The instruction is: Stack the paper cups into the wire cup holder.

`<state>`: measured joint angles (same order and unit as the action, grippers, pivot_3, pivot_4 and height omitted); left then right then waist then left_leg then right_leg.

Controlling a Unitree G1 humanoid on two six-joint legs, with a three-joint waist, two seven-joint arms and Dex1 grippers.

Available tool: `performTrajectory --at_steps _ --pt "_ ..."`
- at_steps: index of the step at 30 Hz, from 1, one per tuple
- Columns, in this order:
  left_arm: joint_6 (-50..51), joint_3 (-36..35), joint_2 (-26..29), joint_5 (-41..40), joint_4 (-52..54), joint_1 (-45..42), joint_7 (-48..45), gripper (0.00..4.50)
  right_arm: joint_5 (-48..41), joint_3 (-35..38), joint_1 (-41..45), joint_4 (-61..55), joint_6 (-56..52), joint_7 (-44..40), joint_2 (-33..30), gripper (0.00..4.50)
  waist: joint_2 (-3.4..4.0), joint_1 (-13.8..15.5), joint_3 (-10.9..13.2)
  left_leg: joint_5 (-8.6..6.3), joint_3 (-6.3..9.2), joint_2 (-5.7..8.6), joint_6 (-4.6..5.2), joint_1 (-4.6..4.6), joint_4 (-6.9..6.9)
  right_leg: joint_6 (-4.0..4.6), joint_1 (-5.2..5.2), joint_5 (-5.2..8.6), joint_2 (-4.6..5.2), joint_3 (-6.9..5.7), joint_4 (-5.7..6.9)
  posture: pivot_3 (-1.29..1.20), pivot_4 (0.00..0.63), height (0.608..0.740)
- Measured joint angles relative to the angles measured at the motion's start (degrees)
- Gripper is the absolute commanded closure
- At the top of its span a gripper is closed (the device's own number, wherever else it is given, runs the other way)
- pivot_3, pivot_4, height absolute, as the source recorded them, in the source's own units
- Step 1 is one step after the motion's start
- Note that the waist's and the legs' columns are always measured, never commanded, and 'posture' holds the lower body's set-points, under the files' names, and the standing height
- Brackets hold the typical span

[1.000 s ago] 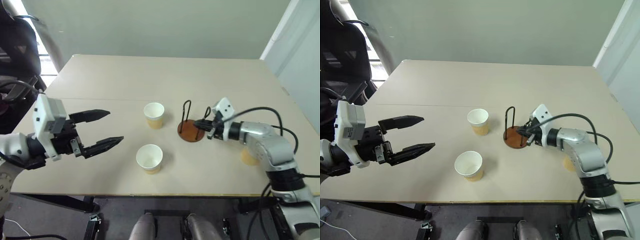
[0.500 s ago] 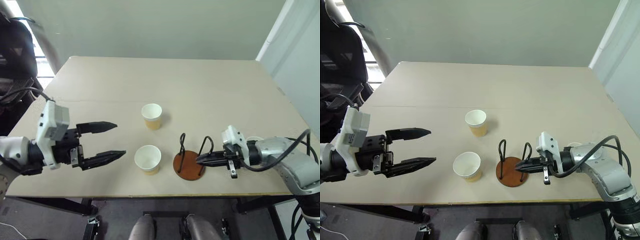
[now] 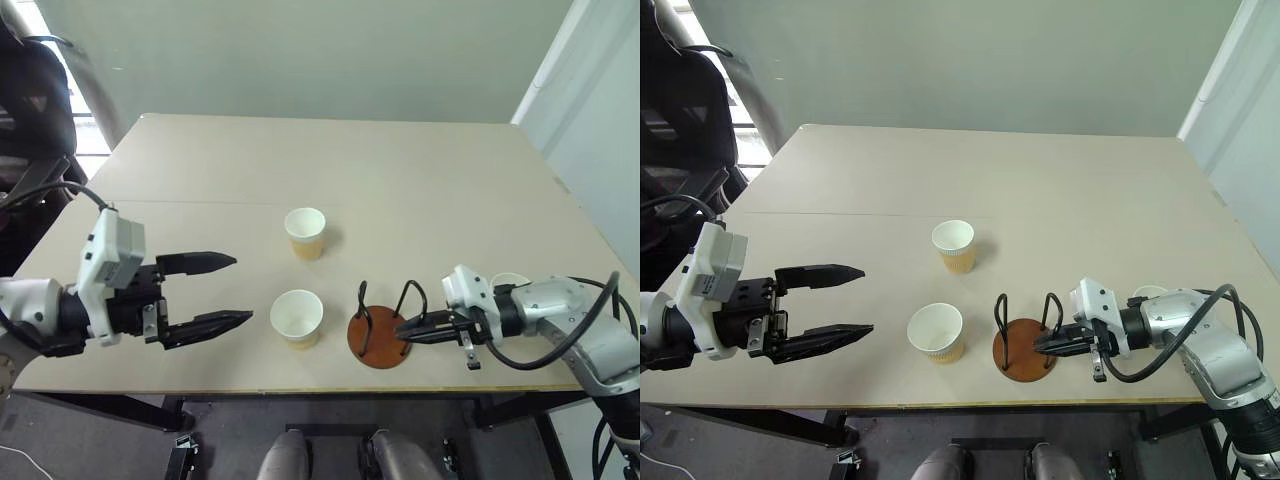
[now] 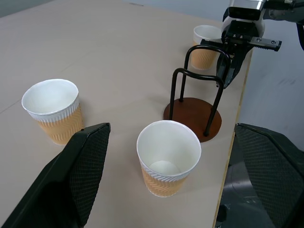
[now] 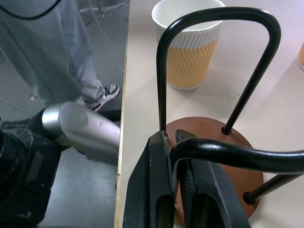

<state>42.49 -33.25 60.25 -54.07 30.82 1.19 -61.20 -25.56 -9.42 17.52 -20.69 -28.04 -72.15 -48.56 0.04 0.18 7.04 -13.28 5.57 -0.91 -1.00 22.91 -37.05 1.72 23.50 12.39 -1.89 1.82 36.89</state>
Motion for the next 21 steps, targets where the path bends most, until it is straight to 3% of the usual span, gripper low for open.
performTrajectory --at_steps 1,5,9,14,21 --pt "0.0 0.0 0.0 0.05 0.0 0.0 0.01 0.0 -0.08 0.0 0.17 0.1 -0.28 -0.12 -0.01 4.49 -0.02 0.0 -0.01 0.0 0.0 0.0 0.0 0.0 0.0 -0.04 0.0 0.03 0.0 0.01 0.0 0.0 0.15 0.74" --pt "-0.09 0.05 0.0 0.27 0.05 -0.03 0.02 0.0 1.09 -1.14 -0.03 1.53 -1.35 -0.45 -0.7 3.45 -0.09 0.01 -0.01 0.0 0.0 0.01 0.0 0.05 0.0 -0.35 0.03 0.22 0.0 0.03 -0.02 0.0 0.15 0.74" --pt "-0.4 0.11 -0.01 0.4 0.05 -0.21 -0.04 0.0 3.14 -2.54 -0.44 2.93 -1.1 -0.89 -2.04 2.0 -0.06 0.05 0.03 -0.07 0.0 0.02 -0.01 0.2 0.02 -0.05 0.16 0.1 0.0 0.04 -0.02 0.0 0.15 0.74" --pt "-1.12 0.59 -0.01 0.4 0.03 -0.91 -0.07 0.0 4.53 -2.5 -0.44 2.27 0.16 -2.1 -6.05 0.15 -0.06 0.1 0.03 -0.32 0.0 0.02 0.04 0.22 0.02 -0.48 0.16 0.08 0.0 0.04 -0.02 0.0 0.15 0.74" --pt "-2.08 2.73 0.09 0.51 -0.68 -3.89 -1.39 0.0 4.14 3.97 -0.24 -0.77 2.08 -3.71 -13.26 0.04 -0.04 0.25 0.06 -0.5 0.0 0.03 0.08 0.23 0.02 -0.54 0.14 0.14 0.0 0.04 -0.03 0.0 0.15 0.74"
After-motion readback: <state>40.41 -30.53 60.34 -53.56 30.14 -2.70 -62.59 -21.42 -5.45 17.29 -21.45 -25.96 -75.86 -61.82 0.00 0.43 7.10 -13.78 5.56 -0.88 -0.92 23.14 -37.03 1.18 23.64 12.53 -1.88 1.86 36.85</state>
